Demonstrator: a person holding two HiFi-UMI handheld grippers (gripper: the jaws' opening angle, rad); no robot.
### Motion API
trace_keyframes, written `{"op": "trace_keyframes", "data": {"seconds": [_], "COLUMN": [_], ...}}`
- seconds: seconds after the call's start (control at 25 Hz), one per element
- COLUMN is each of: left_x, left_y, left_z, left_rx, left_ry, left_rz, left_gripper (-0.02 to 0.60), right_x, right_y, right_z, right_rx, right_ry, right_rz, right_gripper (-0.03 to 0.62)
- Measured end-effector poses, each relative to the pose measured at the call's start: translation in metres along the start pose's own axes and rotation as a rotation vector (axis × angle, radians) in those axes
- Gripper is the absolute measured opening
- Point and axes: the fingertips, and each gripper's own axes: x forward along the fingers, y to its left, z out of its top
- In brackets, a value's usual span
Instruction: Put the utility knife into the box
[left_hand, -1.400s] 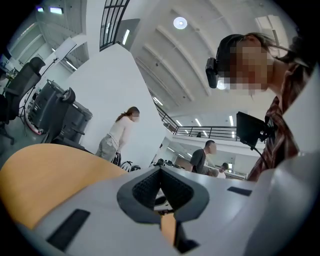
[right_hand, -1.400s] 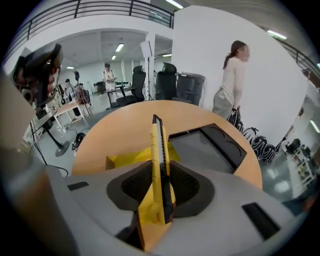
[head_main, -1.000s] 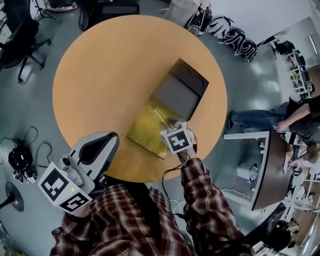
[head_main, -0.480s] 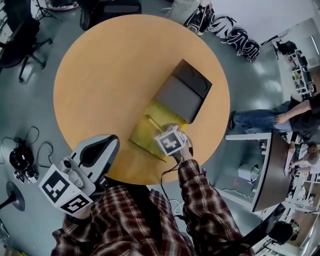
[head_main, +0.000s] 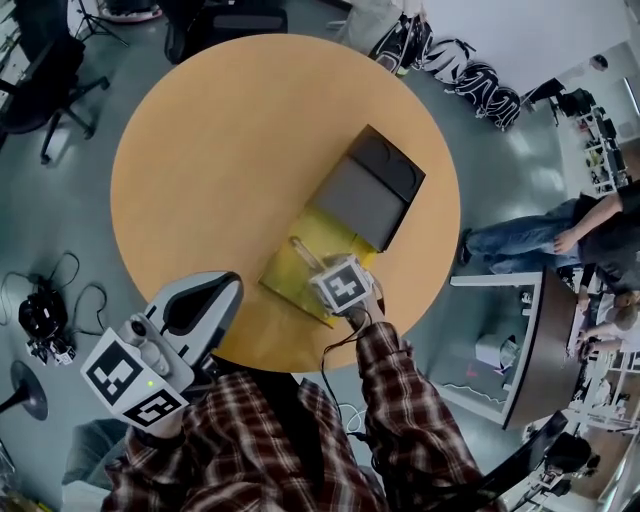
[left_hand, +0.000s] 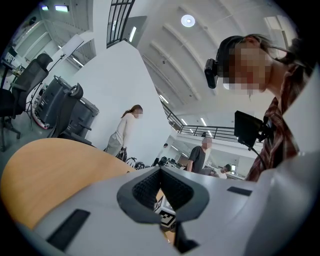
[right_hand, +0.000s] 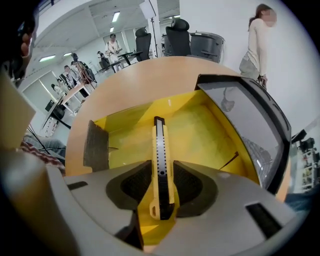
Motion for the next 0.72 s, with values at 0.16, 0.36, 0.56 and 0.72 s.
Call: {"op": "trace_keyframes", "data": {"seconds": [0.16,0.36,0.56,0.72], "left_x": [-0.002,-0.004,-0.005,-0.004], "left_y": [-0.005,-0.01,-0.021,-0.052], "left_z": [0.001,0.0,0.012,0.013], "left_rx": [0.002,0.008,0.024,0.069], "left_ry": [-0.001,0.002,0.008,0.008], "left_rz": [-0.012,-0.037,-0.086,-0.159], "left_gripper": [0.011,0.011,0.011,0.011], "right_x": [-0.01,-0.033,-0.076,-0.135], "right_y": [0.0,0.004,0.008,0.022], "right_z": [0.02,0.029,0.05,0.053], "right_rx": [-0.033,0.075,0.224,0.271], "right_ry": [-0.111,-0.205,-0.384,-0.584], "right_rz": [-0.027,-0.002,0.016,0.007], "right_gripper": [0.127,0.127,0.126,0.116]}}
